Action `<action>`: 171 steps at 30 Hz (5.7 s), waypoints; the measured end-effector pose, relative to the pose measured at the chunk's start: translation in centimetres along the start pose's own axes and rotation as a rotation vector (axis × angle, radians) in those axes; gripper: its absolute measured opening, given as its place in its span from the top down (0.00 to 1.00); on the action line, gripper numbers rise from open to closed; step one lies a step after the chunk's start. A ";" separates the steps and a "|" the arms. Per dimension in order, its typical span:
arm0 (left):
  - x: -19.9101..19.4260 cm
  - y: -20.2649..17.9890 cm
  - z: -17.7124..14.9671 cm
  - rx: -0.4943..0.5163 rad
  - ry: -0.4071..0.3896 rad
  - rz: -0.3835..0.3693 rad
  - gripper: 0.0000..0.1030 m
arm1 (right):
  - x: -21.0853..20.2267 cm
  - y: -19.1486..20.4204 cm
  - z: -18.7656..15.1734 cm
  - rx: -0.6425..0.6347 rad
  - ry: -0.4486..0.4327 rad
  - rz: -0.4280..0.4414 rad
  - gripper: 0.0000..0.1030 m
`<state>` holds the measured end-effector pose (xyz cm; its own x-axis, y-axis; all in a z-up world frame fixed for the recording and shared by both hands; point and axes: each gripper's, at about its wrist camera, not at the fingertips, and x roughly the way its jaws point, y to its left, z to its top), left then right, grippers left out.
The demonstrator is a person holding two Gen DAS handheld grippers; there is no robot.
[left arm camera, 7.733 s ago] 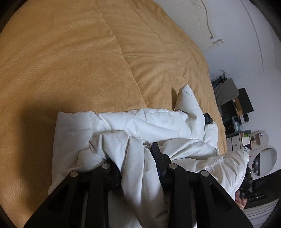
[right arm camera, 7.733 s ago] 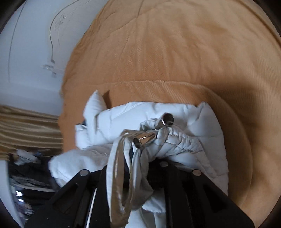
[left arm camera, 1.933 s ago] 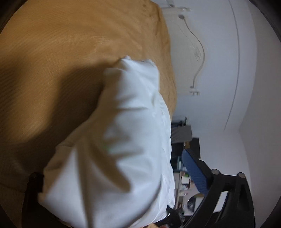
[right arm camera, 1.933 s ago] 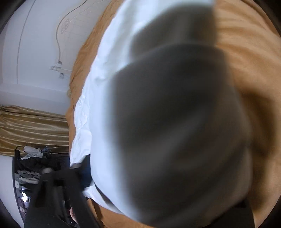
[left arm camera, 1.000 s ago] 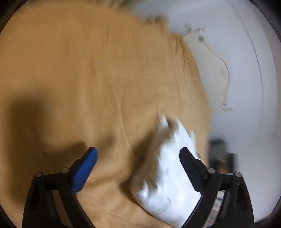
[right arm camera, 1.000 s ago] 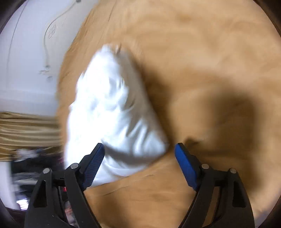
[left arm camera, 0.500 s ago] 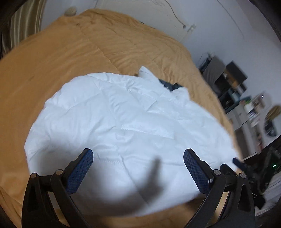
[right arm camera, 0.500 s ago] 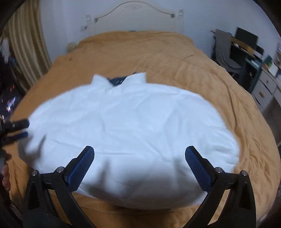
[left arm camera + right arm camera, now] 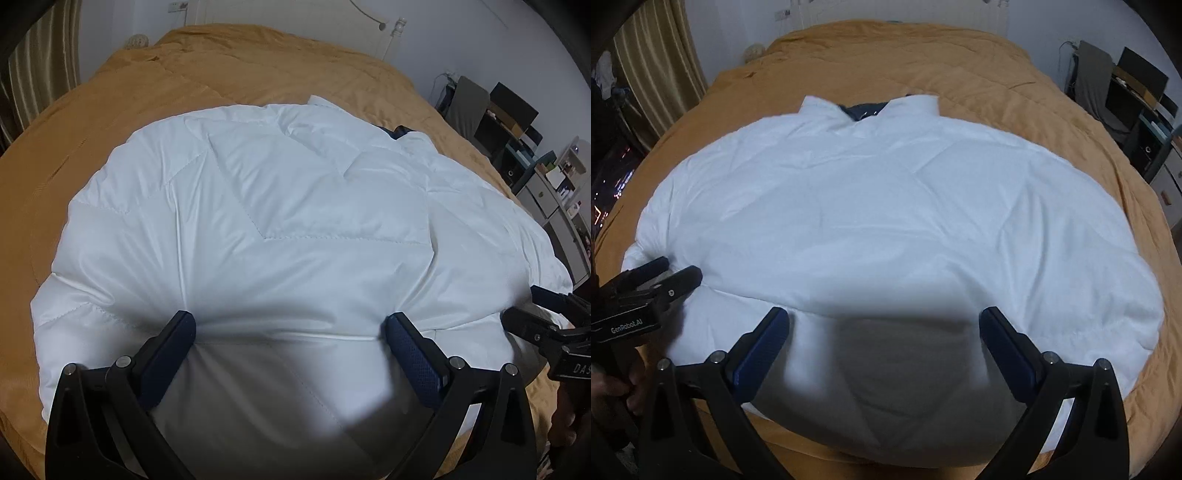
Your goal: Fold large clothes
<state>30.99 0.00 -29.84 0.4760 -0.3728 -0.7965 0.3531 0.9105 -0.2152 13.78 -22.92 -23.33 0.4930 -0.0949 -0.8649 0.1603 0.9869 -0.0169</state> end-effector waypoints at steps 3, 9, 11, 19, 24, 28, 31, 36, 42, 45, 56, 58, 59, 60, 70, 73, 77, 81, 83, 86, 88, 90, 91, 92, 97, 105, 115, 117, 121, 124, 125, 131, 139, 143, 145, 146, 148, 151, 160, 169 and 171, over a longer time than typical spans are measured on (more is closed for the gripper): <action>-0.9 0.2 -0.1 -0.004 0.002 -0.004 0.00 | -0.4 1.8 2.5 -0.042 0.006 0.047 0.30; -1.7 0.3 0.1 0.001 0.012 -0.030 0.00 | 4.4 3.1 5.7 0.039 0.206 0.037 0.37; -1.7 0.2 0.0 0.011 0.013 -0.029 0.00 | 6.2 2.8 8.0 0.063 0.225 0.033 0.41; -4.4 2.1 -0.8 -0.028 0.020 -0.103 0.00 | 14.5 0.7 17.0 0.177 0.364 -0.049 0.76; -10.1 8.6 -4.2 -0.232 -0.026 -0.317 0.00 | 15.9 0.4 18.1 0.215 0.415 -0.063 0.76; -9.1 13.6 -8.5 -0.546 0.085 -0.500 0.00 | 15.6 0.4 17.6 0.201 0.392 -0.064 0.76; -7.7 14.9 -10.2 -0.677 0.101 -0.556 0.00 | 15.6 0.2 17.3 0.207 0.382 -0.061 0.76; -6.5 14.6 -6.7 -0.668 0.001 -0.596 0.00 | 15.4 0.7 16.9 0.181 0.366 -0.080 0.76; -1.9 12.7 -2.5 -0.690 0.042 -0.514 0.01 | 14.8 1.4 16.3 0.182 0.349 -0.072 0.76; -2.2 11.9 -2.4 -0.684 0.005 -0.489 0.02 | 11.2 1.4 15.9 0.161 0.315 -0.025 0.77; -3.0 12.3 -4.4 -0.749 -0.011 -0.506 0.37 | -0.5 4.3 -0.3 0.007 0.301 0.074 0.83; -3.2 11.7 -4.4 -0.727 -0.024 -0.493 0.38 | 0.1 4.5 -1.1 -0.005 0.300 0.055 0.85; -3.4 11.4 -4.4 -0.722 -0.033 -0.491 0.40 | 0.7 4.6 -0.9 -0.015 0.311 0.050 0.85; -3.5 11.2 -4.4 -0.721 -0.040 -0.498 0.42 | 1.2 4.5 -0.6 -0.005 0.320 0.051 0.85; -4.4 8.9 -6.6 -0.771 -0.069 -0.519 0.40 | 4.1 3.5 5.1 0.112 0.316 0.095 0.86; -4.0 8.2 -6.4 -0.776 -0.080 -0.508 0.36 | 5.4 4.1 6.2 0.112 0.312 0.091 0.89; -4.2 6.0 -5.4 -0.702 -0.129 -0.441 0.55 | 4.3 3.9 6.7 0.112 0.288 0.086 0.89; -4.7 5.2 -5.0 -0.677 -0.115 -0.420 0.63 | 4.6 4.2 8.2 0.069 0.265 0.040 0.89; -4.9 4.9 -4.9 -0.654 -0.114 -0.396 0.65 | 6.6 3.4 10.3 0.112 0.304 0.072 0.91; -5.3 4.3 -3.8 -0.614 -0.105 -0.361 0.65 | 9.0 2.7 14.6 0.145 0.278 0.062 0.93; -5.3 3.8 -3.4 -0.597 -0.094 -0.344 0.65 | 10.9 2.3 17.4 0.154 0.256 0.043 0.93; -5.3 3.2 -3.0 -0.574 -0.086 -0.319 0.65 | 13.1 1.4 19.6 0.206 0.265 0.059 1.00; -5.3 2.8 -2.7 -0.562 -0.086 -0.307 0.65 | 13.9 0.9 20.3 0.238 0.267 0.074 1.00; -5.4 2.3 -2.4 -0.547 -0.087 -0.292 0.65 | 14.6 0.3 21.0 0.284 0.272 0.103 1.00; -5.9 1.3 -2.6 -0.531 -0.083 -0.280 0.65 | 9.5 -1.4 22.3 0.271 0.192 0.130 1.00; -6.2 3.2 -3.0 -0.498 -0.100 -0.264 0.66 | -0.5 -0.5 8.2 0.024 0.331 0.163 1.00; -9.5 -0.6 -1.3 -0.345 -0.169 -0.238 0.66 | 4.3 -2.1 8.9 0.100 0.300 0.204 1.00; -10.0 -0.9 -0.8 -0.342 -0.168 -0.232 0.66 | 5.7 -2.3 12.4 0.105 0.286 0.194 1.00; -10.2 -0.6 -0.8 -0.336 -0.163 -0.222 0.66 | 10.6 -3.5 18.9 0.201 0.278 0.215 1.00; -9.9 -0.7 -0.6 -0.342 -0.154 -0.220 0.66 | 14.2 -3.6 21.4 0.253 0.297 0.252 1.00; -9.9 -0.5 -0.5 -0.345 -0.153 -0.220 0.66 | 14.8 -3.9 22.0 0.273 0.302 0.264 1.00; -9.8 0.2 -1.2 -0.371 -0.136 -0.230 0.66 | 9.1 -3.8 17.7 0.310 0.334 0.306 1.00; -11.2 -2.4 0.0 -0.305 -0.158 -0.244 0.66 | 8.1 -4.7 8.7 0.305 0.434 0.448 1.00; -13.1 -6.8 1.2 -0.165 -0.184 -0.247 0.66 | 11.2 -6.1 8.6 0.293 0.439 0.480 1.00; -14.2 -9.7 2.1 -0.075 -0.209 -0.232 0.66 | 11.1 -5.5 9.5 0.268 0.419 0.474 1.00; -14.8 -11.3 2.7 -0.032 -0.224 -0.221 0.66 | 10.8 -5.6 9.8 0.255 0.398 0.487 1.00; -15.9 -14.6 4.1 0.057 -0.258 -0.194 0.66 | 9.6 -6.9 10.2 0.266 0.351 0.547 1.00; -16.2 -20.2 5.7 0.179 -0.256 -0.162 0.66 | 5.8 -11.1 10.9 0.290 0.248 0.533 1.00; -9.0 -38.7 2.2 0.605 -0.122 -0.120 0.63 | -7.5 -29.2 9.0 0.616 -0.185 0.258 0.81; -2.6 -45.9 -4.6 0.835 -0.030 0.014 0.42 | -14.8 -29.7 12.5 0.375 -0.232 0.144 0.16; -2.7 -45.5 -4.6 0.833 -0.028 0.014 0.42 | -13.6 -27.9 16.6 0.217 -0.164 0.119 0.16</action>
<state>9.92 -39.61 -20.55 0.5008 -0.3766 -0.7793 0.8220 0.4888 0.2921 16.75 -51.36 -2.75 0.6477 -0.0177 -0.7617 0.2639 0.9431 0.2025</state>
